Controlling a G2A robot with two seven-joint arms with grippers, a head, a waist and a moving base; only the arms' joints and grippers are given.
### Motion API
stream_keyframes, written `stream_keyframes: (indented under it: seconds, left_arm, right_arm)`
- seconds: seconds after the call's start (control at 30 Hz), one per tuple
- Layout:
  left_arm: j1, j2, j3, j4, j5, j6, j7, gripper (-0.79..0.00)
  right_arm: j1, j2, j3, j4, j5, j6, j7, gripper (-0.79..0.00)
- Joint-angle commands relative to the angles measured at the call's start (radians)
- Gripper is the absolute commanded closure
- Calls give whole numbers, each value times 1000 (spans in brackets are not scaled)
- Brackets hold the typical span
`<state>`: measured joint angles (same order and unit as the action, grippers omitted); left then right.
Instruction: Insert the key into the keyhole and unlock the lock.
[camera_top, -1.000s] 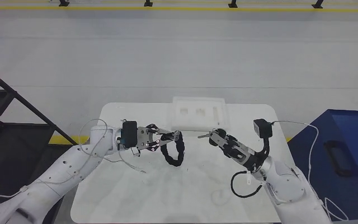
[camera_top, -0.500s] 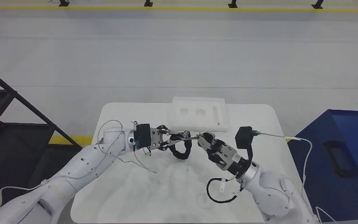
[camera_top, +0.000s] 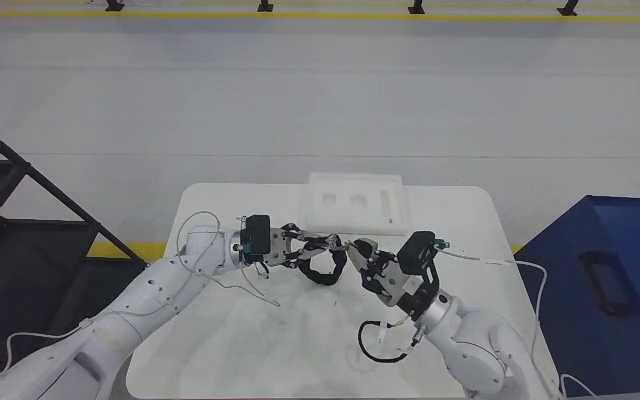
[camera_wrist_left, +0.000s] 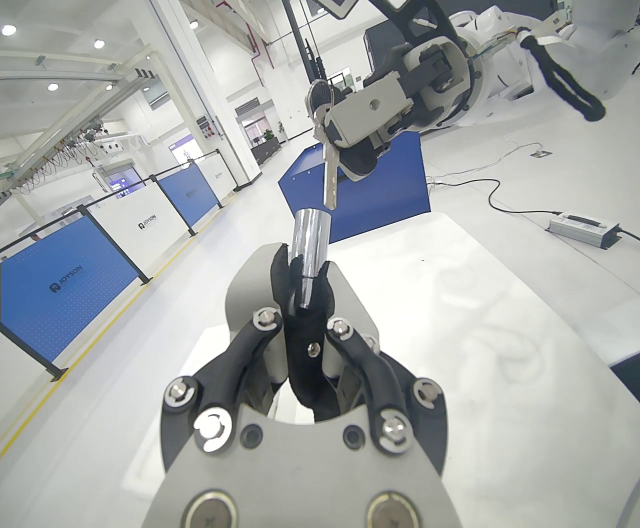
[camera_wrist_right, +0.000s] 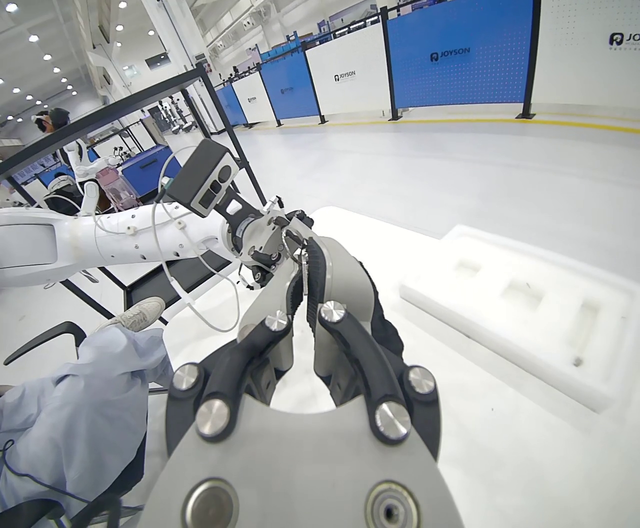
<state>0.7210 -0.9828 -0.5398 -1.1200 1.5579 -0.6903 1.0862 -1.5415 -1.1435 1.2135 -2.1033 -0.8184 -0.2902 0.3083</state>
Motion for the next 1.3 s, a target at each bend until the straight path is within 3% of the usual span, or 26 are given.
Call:
stream_keyframes:
  seconds: [0.0, 0.93, 1.27]
  left_arm:
    - [1, -3, -2, 3, 6, -7, 5, 0]
    - [19, -19, -42, -1, 38, -44, -1, 0]
    - [28, -20, -47, -10, -4, -57, -14, 0]
  right_arm:
    - [1, 0, 0, 1, 0, -6, -3, 0]
    - [21, -3, 0, 34, -8, 5, -4, 0]
    - [30, -5, 3, 73, 72, -57, -36, 0]
